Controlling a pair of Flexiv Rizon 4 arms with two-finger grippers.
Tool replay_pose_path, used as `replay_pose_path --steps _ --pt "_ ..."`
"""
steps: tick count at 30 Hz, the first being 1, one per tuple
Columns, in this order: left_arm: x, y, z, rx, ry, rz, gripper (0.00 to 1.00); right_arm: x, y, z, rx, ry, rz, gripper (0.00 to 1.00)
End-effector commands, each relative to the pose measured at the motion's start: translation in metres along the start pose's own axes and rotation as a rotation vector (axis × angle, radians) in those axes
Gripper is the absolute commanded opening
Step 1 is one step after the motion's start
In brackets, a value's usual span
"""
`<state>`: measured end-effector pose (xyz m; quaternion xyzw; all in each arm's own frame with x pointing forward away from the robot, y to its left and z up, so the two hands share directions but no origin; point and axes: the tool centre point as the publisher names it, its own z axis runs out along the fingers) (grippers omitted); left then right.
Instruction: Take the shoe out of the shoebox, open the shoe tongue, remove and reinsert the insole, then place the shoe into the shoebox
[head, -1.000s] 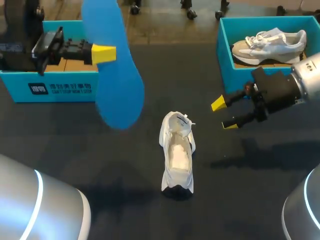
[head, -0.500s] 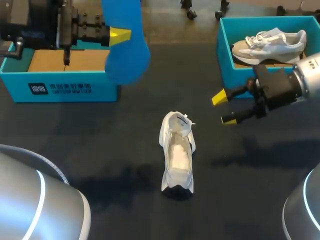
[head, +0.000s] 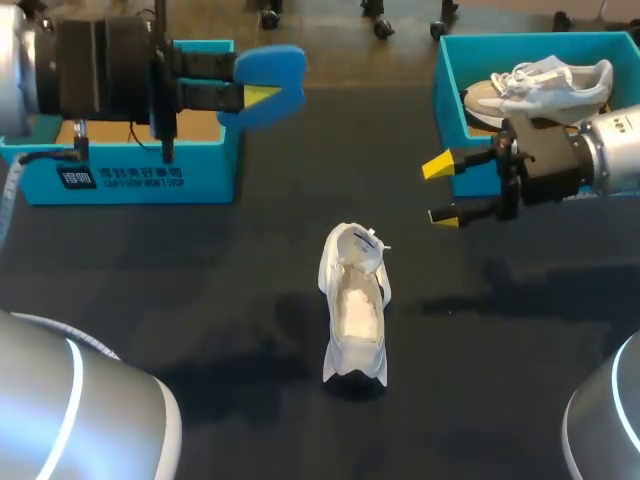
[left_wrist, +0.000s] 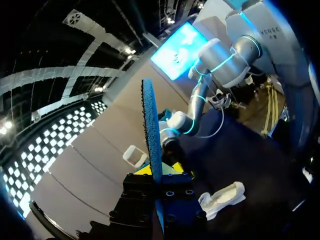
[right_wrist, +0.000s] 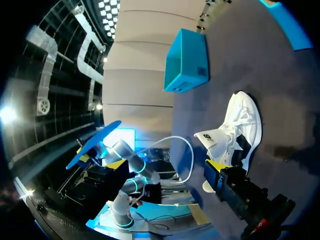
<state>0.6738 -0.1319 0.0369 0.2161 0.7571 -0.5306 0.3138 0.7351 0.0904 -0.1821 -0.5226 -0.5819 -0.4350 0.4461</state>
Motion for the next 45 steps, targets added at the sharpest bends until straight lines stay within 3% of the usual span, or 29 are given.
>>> replay_pose_path --steps 1,2,3,5,6,8,9,19,21,23,24,25,36,42,45 --pt "0.01 0.004 0.017 -0.018 -0.357 1.035 0.0 0.004 0.004 0.002 0.013 0.013 -0.002 1.0" --pt "0.01 0.007 0.023 0.049 -0.406 1.046 0.0 0.007 0.008 0.002 0.02 0.016 0.002 1.0" --pt "0.009 0.012 0.03 0.053 -0.415 1.078 0.0 0.01 0.011 0.002 0.026 0.011 0.01 1.0" --pt "0.009 0.018 0.042 0.184 -0.468 1.088 0.0 0.015 0.017 0.0 0.043 0.043 0.025 1.0" --pt "0.01 0.022 0.049 0.192 -0.455 1.179 0.0 0.017 0.02 -0.001 0.041 0.07 0.025 1.0" --pt "0.013 0.032 0.063 0.251 -0.481 1.309 0.0 0.019 0.025 -0.006 0.051 0.251 0.015 1.0" --pt "0.013 0.032 0.063 0.251 -0.481 1.309 0.0 0.02 0.027 -0.006 0.076 0.318 0.021 1.0" --pt "0.013 0.032 0.063 0.251 -0.481 1.309 0.0 0.02 0.027 -0.006 0.076 0.318 0.021 1.0" --pt "0.015 0.036 0.074 0.321 -0.548 1.406 0.0 0.02 0.027 -0.006 0.076 0.318 0.021 1.0" --pt "0.024 0.045 0.088 0.337 -0.568 1.613 0.0 0.02 0.027 -0.006 0.076 0.318 0.021 1.0" --pt "0.028 0.052 0.096 0.351 -0.574 1.612 0.0 0.02 0.027 -0.006 0.076 0.318 0.021 1.0" --pt "0.031 0.061 0.104 0.345 -0.541 1.65 0.0 0.02 0.027 -0.006 0.076 0.318 0.021 1.0" --pt "0.031 0.061 0.105 0.343 -0.535 1.668 0.0 0.02 0.027 -0.006 0.076 0.318 0.021 1.0" --pt "0.047 0.096 0.126 0.209 -0.39 1.566 0.0 0.03 0.033 -0.004 -0.024 0.217 -0.052 1.0" --pt "0.055 0.107 0.131 0.182 -0.346 1.517 0.0 0.034 0.034 0.0 -0.049 0.184 -0.084 1.0"
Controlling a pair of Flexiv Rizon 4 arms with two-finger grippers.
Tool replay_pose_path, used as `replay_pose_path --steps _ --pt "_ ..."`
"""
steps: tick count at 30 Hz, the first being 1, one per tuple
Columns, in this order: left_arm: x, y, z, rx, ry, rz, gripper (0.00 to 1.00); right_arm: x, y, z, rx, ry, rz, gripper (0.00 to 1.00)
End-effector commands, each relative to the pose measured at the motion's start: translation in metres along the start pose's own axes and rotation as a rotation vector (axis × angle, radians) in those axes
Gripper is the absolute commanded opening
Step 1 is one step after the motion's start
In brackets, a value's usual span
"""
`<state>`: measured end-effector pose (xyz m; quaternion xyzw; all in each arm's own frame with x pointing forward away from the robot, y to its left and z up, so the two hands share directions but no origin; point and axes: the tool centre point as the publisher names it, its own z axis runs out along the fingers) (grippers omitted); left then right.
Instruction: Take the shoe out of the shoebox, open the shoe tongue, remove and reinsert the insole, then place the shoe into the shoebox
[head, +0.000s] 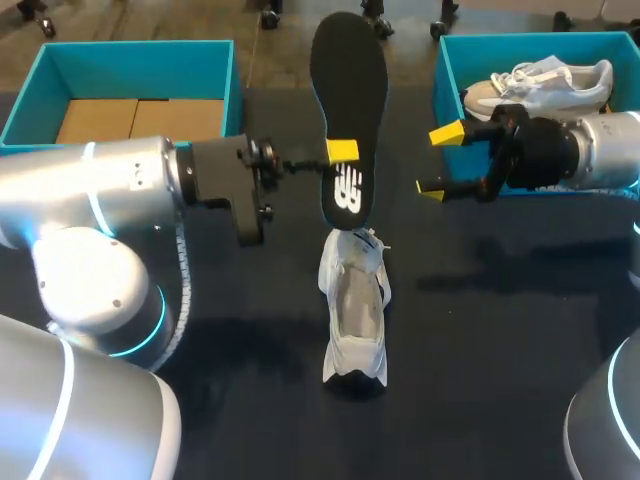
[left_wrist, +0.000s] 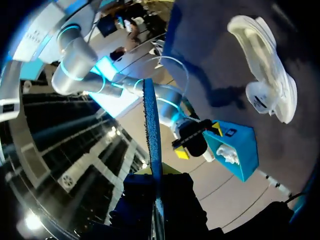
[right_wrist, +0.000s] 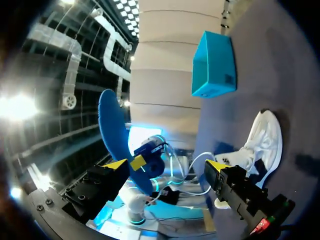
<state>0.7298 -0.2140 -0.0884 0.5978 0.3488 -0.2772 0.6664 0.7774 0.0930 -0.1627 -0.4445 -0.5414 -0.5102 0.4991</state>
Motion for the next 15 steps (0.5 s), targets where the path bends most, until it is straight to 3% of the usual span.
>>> replay_pose_path --steps 1,9,15 --pt "0.018 -0.005 0.005 0.012 -0.045 0.106 0.0 0.016 -0.008 0.009 -0.053 -0.075 -0.026 1.0" --pt "0.027 -0.007 -0.005 -0.085 0.048 -0.101 0.0 0.018 -0.015 0.015 -0.095 -0.115 -0.09 1.0" --pt "0.014 -0.005 -0.01 -0.059 0.037 -0.054 0.0 0.014 -0.021 0.015 -0.096 -0.099 -0.102 1.0"
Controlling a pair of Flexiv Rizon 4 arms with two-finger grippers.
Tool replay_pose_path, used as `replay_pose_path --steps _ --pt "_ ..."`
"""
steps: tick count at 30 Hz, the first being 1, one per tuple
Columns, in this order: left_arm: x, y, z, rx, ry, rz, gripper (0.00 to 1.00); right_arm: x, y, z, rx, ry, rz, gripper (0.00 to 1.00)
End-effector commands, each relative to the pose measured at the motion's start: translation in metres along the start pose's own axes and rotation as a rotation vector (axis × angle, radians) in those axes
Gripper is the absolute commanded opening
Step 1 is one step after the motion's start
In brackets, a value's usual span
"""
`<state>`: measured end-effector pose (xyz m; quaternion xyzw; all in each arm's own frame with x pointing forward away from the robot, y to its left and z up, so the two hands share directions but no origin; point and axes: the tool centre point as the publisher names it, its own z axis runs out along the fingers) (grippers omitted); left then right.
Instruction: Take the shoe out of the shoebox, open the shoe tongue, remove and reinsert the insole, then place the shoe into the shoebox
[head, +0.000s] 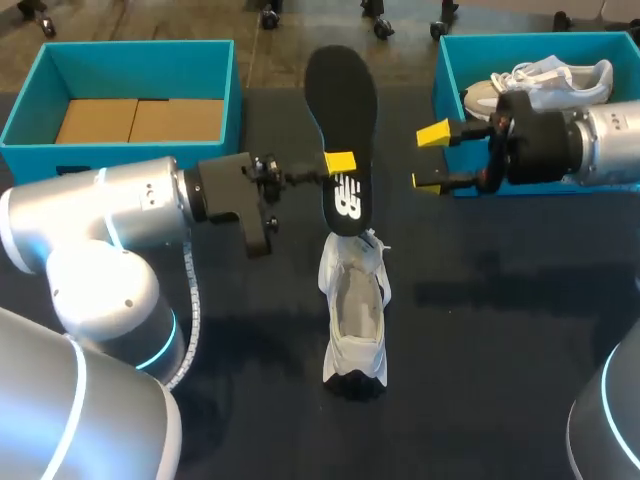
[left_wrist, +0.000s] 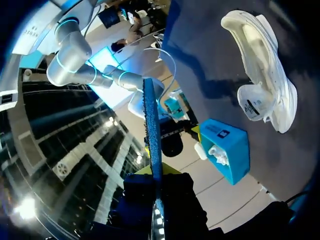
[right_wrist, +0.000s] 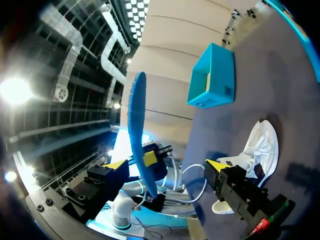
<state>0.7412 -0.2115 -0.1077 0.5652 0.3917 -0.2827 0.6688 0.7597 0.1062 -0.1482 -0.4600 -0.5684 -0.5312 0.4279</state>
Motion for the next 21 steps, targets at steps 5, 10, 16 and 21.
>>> replay_pose_path --steps 5,10,16,21 --pt "-0.008 -0.002 -0.009 0.006 0.006 0.026 0.0 -0.001 -0.006 0.0 -0.022 0.001 0.0 1.0" --pt "-0.004 -0.004 -0.008 0.016 0.021 0.022 0.0 -0.001 -0.006 0.0 -0.022 0.001 0.0 1.0" --pt "0.011 -0.021 -0.005 0.009 0.111 -0.139 0.0 -0.001 0.007 0.014 -0.062 -0.074 -0.003 1.0" --pt "0.015 -0.024 -0.005 -0.014 0.137 -0.169 0.0 -0.003 0.017 0.029 -0.048 -0.123 -0.006 1.0"
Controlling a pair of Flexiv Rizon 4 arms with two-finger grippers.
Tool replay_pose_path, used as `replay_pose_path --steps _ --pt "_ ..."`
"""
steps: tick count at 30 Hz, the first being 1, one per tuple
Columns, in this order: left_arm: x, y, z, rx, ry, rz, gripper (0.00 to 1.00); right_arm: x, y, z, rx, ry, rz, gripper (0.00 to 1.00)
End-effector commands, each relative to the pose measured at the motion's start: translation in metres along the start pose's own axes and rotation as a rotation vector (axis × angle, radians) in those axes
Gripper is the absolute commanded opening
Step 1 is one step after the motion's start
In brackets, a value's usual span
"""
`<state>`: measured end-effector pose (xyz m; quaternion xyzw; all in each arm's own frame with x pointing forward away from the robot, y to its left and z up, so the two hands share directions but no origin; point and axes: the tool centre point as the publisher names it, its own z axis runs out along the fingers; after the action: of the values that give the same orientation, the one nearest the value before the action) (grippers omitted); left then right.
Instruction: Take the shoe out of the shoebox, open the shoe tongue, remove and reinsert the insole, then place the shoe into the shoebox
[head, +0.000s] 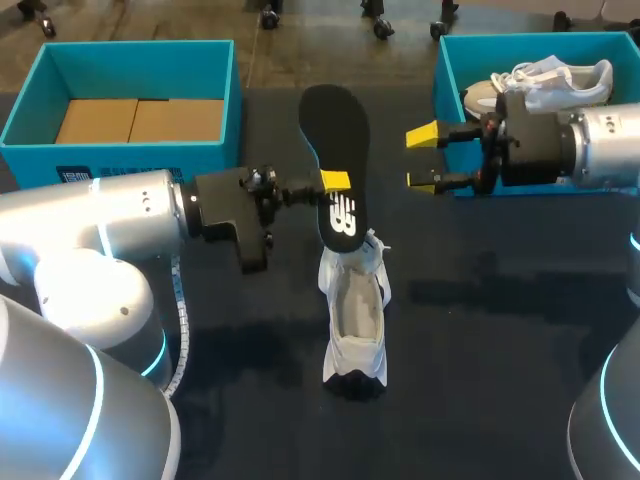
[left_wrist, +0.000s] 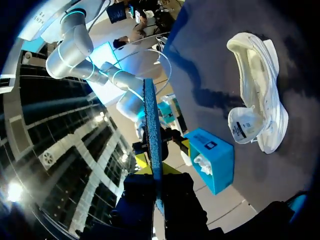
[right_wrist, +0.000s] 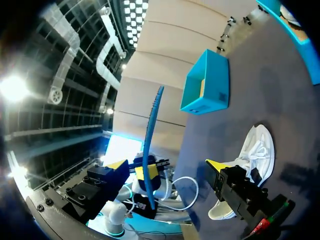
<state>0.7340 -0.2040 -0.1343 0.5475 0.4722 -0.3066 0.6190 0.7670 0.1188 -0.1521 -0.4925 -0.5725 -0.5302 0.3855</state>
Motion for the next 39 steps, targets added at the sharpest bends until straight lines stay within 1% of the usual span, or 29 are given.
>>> replay_pose_path --steps 1,6,12,21,22,24,26,28,30,31,33,34,35,39 --pt "-0.003 -0.007 0.004 -0.026 0.023 -0.008 0.0 0.002 0.011 0.019 0.018 -0.034 0.001 1.0" --pt "0.003 -0.007 0.003 -0.041 0.018 -0.045 0.0 0.0 0.015 0.032 0.031 -0.015 -0.007 1.0" --pt "0.02 -0.006 0.01 -0.035 0.004 -0.083 0.0 -0.003 0.018 0.043 0.062 -0.013 0.004 1.0" --pt "0.033 -0.003 0.016 -0.042 0.014 -0.091 0.0 -0.005 0.014 0.053 0.09 -0.025 0.027 0.99" --pt "0.034 -0.002 0.016 -0.043 0.016 -0.091 0.0 -0.005 0.014 0.055 0.092 -0.028 0.032 0.96" --pt "0.035 -0.002 0.017 -0.042 0.019 -0.091 0.0 -0.007 0.011 0.058 0.098 -0.031 0.041 0.84" --pt "0.037 -0.001 0.018 -0.042 0.02 -0.091 0.0 -0.008 0.009 0.059 0.099 -0.027 0.049 0.76" --pt "0.037 -0.001 0.018 -0.047 0.02 -0.091 0.0 -0.009 0.007 0.06 0.097 -0.02 0.056 0.65" --pt "0.038 -0.001 0.019 -0.049 0.02 -0.092 0.0 -0.01 0.005 0.062 0.1 -0.016 0.059 0.61" --pt "0.039 0.0 0.02 -0.05 0.021 -0.092 0.0 -0.011 0.003 0.063 0.105 -0.009 0.063 0.61" --pt "0.04 0.0 0.021 -0.05 0.022 -0.093 0.0 -0.012 0.001 0.065 0.113 -0.003 0.067 0.58" --pt "0.041 0.0 0.021 -0.05 0.023 -0.095 0.0 -0.012 0.001 0.066 0.117 0.0 0.069 0.55" --pt "0.041 -0.001 0.022 -0.05 0.024 -0.096 0.0 -0.012 0.0 0.067 0.12 0.001 0.07 0.5" --pt "0.042 -0.001 0.023 -0.049 0.026 -0.101 0.0 -0.013 -0.002 0.07 0.142 0.007 0.07 0.49"
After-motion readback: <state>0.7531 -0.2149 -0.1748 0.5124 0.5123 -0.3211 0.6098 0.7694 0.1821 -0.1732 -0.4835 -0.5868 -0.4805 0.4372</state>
